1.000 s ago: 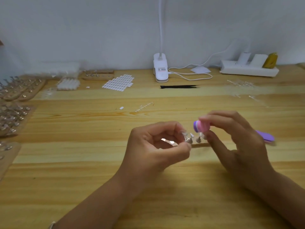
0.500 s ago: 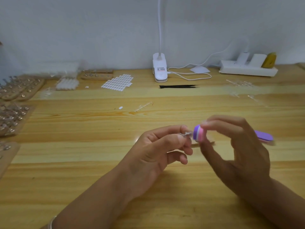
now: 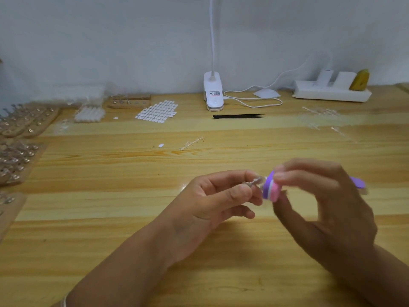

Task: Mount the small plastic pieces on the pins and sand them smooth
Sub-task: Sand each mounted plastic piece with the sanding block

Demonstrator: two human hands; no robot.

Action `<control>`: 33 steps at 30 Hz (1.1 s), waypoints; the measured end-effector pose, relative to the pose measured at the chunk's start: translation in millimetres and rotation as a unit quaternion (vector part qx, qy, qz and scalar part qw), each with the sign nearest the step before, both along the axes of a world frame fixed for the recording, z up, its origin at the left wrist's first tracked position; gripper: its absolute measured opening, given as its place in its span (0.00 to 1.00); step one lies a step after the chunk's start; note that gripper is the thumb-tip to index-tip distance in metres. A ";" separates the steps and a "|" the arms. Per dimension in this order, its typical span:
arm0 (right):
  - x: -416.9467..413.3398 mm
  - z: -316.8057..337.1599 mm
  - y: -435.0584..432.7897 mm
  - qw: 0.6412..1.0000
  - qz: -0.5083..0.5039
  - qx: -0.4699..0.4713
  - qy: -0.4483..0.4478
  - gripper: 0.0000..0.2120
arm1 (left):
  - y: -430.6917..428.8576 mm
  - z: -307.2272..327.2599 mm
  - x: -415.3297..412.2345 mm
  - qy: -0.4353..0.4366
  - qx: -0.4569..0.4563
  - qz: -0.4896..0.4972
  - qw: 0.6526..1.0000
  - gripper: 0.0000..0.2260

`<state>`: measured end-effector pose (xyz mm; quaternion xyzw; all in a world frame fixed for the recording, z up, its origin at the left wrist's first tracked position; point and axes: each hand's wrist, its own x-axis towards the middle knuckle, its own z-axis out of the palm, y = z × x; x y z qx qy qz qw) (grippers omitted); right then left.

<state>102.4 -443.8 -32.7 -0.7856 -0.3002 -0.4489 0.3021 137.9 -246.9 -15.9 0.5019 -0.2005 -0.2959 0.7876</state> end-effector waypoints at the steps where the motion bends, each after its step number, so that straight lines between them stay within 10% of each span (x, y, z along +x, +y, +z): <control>1: 0.3 -0.6 -0.2 1.000 0.007 -0.021 0.000 0.14 | -0.3 0.5 -0.7 0.000 -0.009 -0.012 1.000 0.12; 33: 11.8 -2.1 -12.4 0.992 -0.018 0.013 0.126 0.13 | -3.8 -8.3 -3.3 -0.058 0.083 0.092 0.991 0.12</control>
